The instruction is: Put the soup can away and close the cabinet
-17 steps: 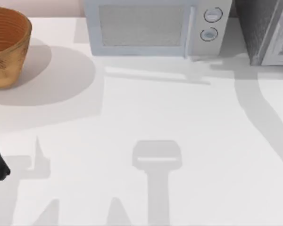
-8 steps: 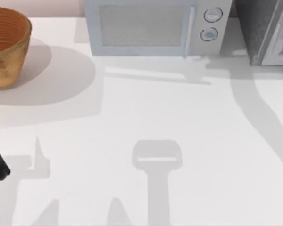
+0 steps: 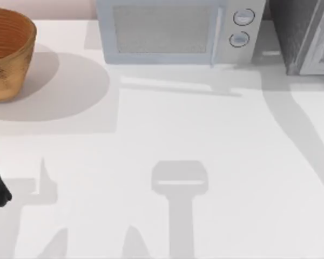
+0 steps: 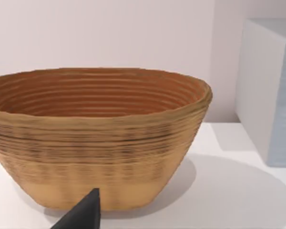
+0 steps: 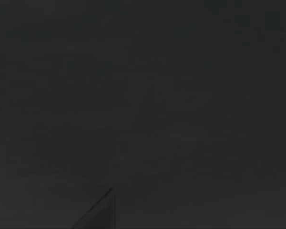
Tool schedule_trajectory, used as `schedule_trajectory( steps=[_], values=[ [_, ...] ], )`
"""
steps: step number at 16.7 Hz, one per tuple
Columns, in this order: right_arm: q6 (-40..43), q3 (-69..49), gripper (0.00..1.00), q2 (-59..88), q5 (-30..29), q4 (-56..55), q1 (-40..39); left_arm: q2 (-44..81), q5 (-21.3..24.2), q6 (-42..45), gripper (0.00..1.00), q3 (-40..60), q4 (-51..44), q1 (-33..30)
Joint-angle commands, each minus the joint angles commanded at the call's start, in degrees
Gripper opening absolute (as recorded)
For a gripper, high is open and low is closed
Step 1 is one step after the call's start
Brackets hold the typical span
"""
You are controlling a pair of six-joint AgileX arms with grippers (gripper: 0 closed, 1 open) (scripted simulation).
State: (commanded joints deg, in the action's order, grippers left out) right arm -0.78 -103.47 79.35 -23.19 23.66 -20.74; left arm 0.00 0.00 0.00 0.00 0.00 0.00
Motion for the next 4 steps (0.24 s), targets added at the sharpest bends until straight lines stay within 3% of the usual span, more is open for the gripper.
schedule_trajectory(
  steps=[4],
  values=[
    [-0.01, -1.48, 1.00, 2.25, 1.31, -0.71, 1.33, 0.00, 0.00, 0.00, 1.00, 0.00, 0.00, 0.00]
  ],
)
